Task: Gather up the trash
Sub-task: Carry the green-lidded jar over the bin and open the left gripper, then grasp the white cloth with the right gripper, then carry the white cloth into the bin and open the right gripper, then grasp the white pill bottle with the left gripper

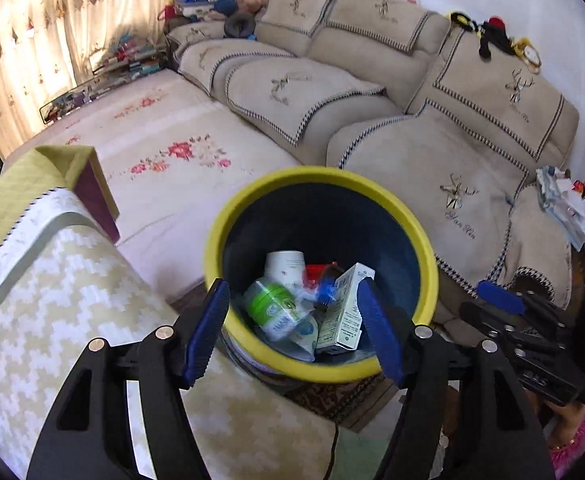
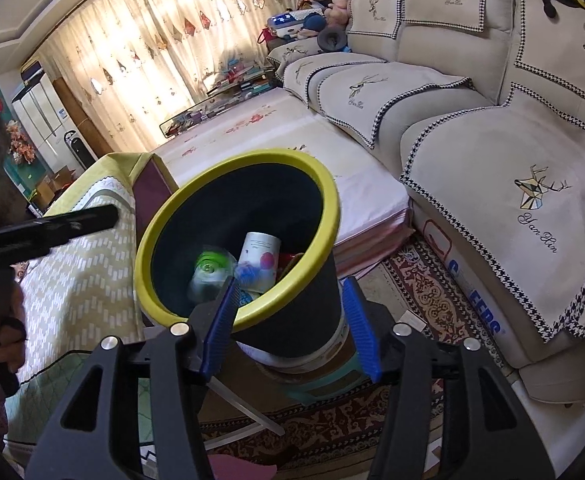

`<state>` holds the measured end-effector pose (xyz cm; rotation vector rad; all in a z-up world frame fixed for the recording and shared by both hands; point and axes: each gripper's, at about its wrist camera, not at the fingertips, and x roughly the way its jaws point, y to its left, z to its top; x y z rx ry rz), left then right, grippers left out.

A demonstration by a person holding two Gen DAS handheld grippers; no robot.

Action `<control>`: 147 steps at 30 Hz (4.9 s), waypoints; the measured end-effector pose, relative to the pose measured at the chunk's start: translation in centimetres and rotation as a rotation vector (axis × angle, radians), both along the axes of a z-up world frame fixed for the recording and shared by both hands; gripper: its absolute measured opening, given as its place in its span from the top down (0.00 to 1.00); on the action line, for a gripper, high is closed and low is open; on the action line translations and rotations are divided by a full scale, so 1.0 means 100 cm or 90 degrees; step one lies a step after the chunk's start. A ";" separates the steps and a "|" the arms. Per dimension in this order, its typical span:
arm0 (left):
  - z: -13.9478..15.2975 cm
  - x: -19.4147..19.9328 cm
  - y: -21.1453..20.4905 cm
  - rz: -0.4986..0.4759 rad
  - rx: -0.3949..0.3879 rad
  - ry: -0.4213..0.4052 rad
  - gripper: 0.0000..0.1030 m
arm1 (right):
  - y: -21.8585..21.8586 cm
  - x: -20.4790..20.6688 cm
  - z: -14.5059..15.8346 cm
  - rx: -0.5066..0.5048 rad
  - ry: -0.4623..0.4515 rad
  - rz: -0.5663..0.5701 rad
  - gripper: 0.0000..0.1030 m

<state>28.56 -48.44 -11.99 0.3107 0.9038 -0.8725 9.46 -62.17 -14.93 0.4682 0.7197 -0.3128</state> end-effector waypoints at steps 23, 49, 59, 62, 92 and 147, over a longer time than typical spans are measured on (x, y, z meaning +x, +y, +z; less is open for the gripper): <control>0.048 -0.049 0.341 0.325 -0.117 -0.105 0.14 | 0.106 0.094 0.033 -0.047 0.014 0.188 0.45; 0.014 -0.062 0.439 0.438 -0.135 -0.080 0.13 | 0.387 0.329 0.049 -0.133 0.094 0.558 0.44; 0.009 -0.059 0.451 0.453 -0.138 -0.073 0.13 | 0.409 0.361 0.032 -0.151 0.126 0.550 0.78; 0.008 -0.059 0.450 0.453 -0.138 -0.069 0.13 | 0.410 0.355 0.035 -0.157 0.112 0.551 0.86; 0.019 -0.069 0.393 0.373 -0.124 -0.074 0.13 | 0.182 0.186 0.067 -0.176 0.085 0.301 0.89; 0.006 0.171 0.416 0.294 0.013 -0.080 0.13 | 0.109 0.163 0.039 -0.166 0.139 0.152 0.48</control>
